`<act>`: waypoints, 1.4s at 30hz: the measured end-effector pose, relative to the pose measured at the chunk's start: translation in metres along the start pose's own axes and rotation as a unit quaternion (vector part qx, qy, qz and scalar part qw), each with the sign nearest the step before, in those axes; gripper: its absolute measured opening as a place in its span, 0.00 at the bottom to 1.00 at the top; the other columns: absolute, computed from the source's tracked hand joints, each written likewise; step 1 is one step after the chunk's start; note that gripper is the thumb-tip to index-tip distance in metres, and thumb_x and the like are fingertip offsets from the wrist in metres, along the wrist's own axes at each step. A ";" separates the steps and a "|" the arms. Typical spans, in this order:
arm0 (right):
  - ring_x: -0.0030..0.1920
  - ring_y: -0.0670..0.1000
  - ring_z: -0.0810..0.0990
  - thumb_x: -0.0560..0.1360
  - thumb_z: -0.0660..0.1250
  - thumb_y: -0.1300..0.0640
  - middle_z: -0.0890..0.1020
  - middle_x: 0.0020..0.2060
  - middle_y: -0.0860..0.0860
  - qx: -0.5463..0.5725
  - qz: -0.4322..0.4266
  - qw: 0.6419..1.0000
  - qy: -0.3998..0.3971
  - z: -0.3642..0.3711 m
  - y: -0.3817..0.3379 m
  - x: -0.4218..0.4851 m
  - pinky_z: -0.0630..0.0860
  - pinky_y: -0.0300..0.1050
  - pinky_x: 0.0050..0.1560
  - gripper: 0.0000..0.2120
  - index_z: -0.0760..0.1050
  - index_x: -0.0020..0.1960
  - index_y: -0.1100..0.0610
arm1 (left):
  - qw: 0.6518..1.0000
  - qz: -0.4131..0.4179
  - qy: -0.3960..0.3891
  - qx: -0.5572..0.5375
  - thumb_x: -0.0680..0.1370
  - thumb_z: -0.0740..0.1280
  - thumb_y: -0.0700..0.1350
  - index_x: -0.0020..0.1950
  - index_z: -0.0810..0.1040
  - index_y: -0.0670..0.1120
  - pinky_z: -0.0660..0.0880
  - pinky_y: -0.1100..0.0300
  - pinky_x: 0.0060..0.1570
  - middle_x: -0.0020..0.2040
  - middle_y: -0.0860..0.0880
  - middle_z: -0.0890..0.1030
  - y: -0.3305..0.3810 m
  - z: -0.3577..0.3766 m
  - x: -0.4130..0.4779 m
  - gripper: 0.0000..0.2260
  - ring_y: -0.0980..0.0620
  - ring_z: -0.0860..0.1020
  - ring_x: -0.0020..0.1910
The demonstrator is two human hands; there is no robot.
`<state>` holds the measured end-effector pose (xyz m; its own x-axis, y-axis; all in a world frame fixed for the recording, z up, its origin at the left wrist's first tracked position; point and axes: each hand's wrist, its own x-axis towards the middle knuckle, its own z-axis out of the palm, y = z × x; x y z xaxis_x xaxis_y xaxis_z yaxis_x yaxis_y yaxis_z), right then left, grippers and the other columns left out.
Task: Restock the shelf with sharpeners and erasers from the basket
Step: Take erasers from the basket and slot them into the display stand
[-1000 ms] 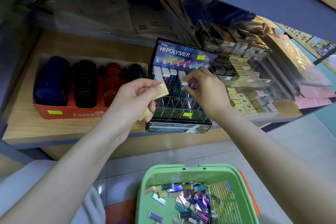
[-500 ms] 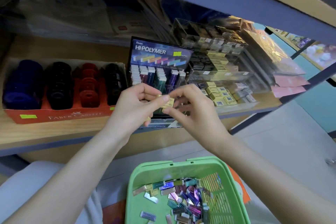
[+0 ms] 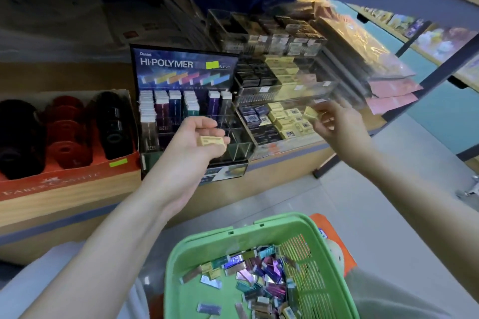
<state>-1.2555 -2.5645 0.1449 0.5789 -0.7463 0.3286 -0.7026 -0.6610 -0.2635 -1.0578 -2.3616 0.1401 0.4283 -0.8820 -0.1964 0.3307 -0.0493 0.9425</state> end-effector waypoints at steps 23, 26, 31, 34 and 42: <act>0.56 0.59 0.76 0.76 0.64 0.64 0.77 0.59 0.56 -0.255 -0.075 0.954 -0.137 0.044 0.072 0.082 0.77 0.57 0.52 0.16 0.75 0.63 0.57 | 0.988 0.115 -0.001 0.099 0.70 0.73 0.42 0.41 0.83 0.52 0.76 0.62 0.48 0.44 0.48 0.83 -0.019 0.036 0.033 0.05 0.45 0.79 0.47; 0.56 0.58 0.76 0.75 0.67 0.62 0.77 0.59 0.54 -0.234 -0.100 0.960 -0.117 0.046 0.076 0.082 0.78 0.56 0.49 0.14 0.79 0.60 0.55 | 0.989 0.122 -0.010 0.084 0.66 0.73 0.44 0.41 0.82 0.50 0.76 0.69 0.45 0.44 0.52 0.84 -0.018 0.037 0.034 0.06 0.53 0.81 0.45; 0.54 0.57 0.74 0.77 0.63 0.62 0.79 0.56 0.55 -0.293 -0.135 0.940 -0.116 0.046 0.075 0.080 0.76 0.52 0.50 0.12 0.80 0.57 0.54 | 0.990 0.117 -0.016 0.074 0.63 0.74 0.42 0.45 0.78 0.43 0.76 0.70 0.42 0.42 0.50 0.84 -0.022 0.040 0.036 0.13 0.58 0.83 0.42; 0.54 0.56 0.76 0.75 0.61 0.66 0.81 0.52 0.55 -0.310 -0.098 0.940 -0.106 0.046 0.065 0.078 0.74 0.50 0.56 0.19 0.76 0.62 0.51 | 0.984 0.134 -0.003 0.117 0.60 0.75 0.46 0.45 0.79 0.44 0.78 0.67 0.40 0.41 0.49 0.84 -0.025 0.043 0.033 0.16 0.55 0.82 0.39; 0.42 0.49 0.83 0.79 0.61 0.59 0.83 0.43 0.52 0.325 0.047 0.935 -0.136 0.000 -0.047 -0.018 0.79 0.47 0.48 0.06 0.75 0.53 0.52 | 0.980 0.153 -0.011 0.128 0.72 0.70 0.33 0.48 0.81 0.46 0.75 0.72 0.45 0.46 0.56 0.84 -0.032 0.051 0.022 0.09 0.60 0.82 0.45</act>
<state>-1.2332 -2.5203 0.1512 0.6727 -0.7377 0.0572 -0.4069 -0.4334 -0.8041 -1.1015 -2.4035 0.1196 0.4545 -0.8841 0.1089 -0.0324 0.1057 0.9939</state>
